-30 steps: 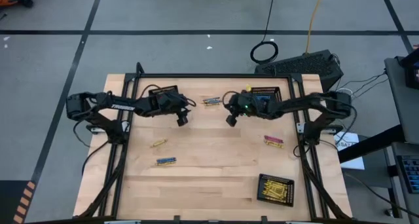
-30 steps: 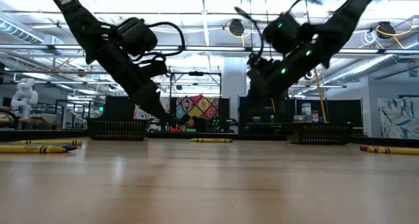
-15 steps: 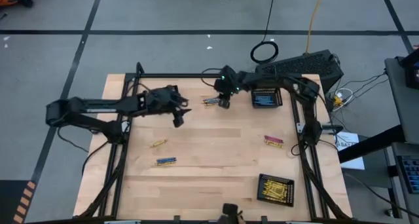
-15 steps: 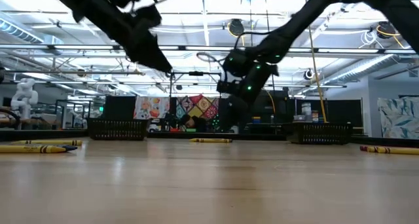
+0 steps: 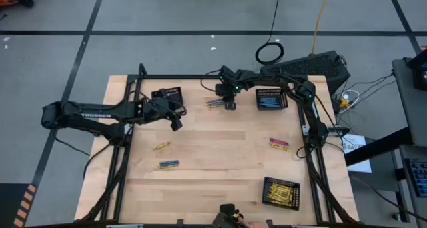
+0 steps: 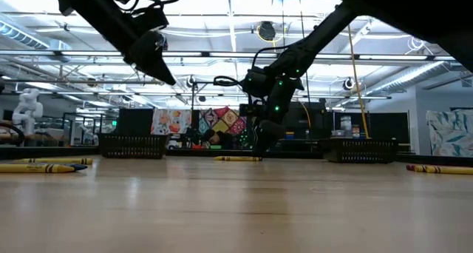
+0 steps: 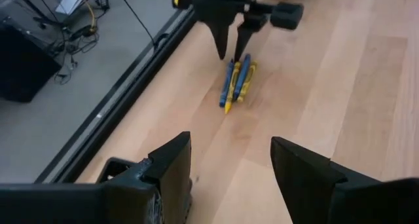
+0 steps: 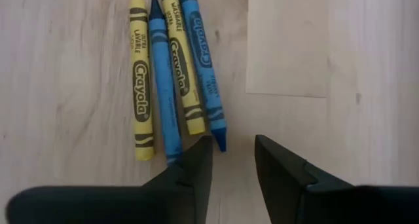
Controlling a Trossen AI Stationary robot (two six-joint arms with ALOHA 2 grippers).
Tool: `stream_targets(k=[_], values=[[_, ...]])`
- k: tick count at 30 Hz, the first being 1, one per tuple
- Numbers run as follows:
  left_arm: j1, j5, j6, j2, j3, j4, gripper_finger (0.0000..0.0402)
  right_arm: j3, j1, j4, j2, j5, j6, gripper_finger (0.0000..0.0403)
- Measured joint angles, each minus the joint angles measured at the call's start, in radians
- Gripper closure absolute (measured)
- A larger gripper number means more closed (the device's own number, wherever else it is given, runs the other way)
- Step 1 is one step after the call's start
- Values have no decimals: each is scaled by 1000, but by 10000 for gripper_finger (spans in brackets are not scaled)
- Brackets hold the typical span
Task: Sort crayons
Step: Put the blue crayon into the top right black bin
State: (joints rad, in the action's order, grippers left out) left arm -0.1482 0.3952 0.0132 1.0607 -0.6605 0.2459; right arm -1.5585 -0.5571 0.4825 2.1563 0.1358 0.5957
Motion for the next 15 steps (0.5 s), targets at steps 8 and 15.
stream_targets(k=[8,15], values=[[0,4,-23,0,13,-10,190,1,-2,-16,6,26,73,364],[-2,17,-66,0,13,-15,190,1,-3,-22,1,13,75,400]])
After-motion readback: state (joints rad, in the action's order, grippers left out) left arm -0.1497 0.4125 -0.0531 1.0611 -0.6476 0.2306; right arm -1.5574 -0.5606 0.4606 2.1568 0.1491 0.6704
